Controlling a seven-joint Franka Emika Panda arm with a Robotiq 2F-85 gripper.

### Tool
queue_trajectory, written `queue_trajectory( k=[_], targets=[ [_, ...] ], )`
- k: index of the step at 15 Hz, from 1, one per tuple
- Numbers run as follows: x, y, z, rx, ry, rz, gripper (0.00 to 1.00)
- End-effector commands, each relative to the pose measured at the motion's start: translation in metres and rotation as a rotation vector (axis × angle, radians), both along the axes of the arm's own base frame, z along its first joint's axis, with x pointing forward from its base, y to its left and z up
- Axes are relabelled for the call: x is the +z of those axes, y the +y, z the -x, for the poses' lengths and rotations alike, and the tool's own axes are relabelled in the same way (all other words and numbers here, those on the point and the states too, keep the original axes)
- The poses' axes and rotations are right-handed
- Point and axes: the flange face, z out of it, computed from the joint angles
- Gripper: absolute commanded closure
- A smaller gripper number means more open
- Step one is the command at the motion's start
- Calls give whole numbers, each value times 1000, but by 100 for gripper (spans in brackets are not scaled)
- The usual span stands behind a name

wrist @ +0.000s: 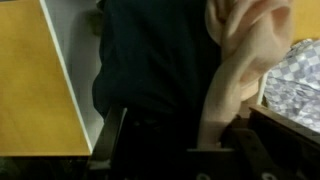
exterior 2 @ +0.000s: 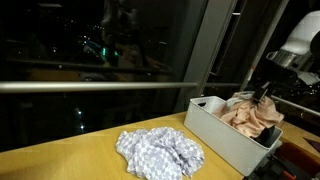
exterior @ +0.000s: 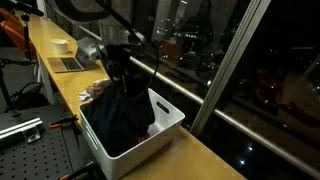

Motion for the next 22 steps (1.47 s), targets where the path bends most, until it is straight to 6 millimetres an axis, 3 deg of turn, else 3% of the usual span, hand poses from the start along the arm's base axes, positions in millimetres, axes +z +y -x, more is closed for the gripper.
queue_trajectory(
  k=[1, 4, 9, 11, 16, 22],
  targets=[
    [87, 29, 12, 22, -62, 68, 100],
    [155, 65, 13, 62, -102, 101, 100],
    [230, 134, -4, 153, -136, 156, 100],
    [251, 163, -13, 191, -146, 184, 100],
    [277, 233, -44, 285, -153, 230, 100],
    [292, 296, -69, 366, -157, 262, 100]
  ],
)
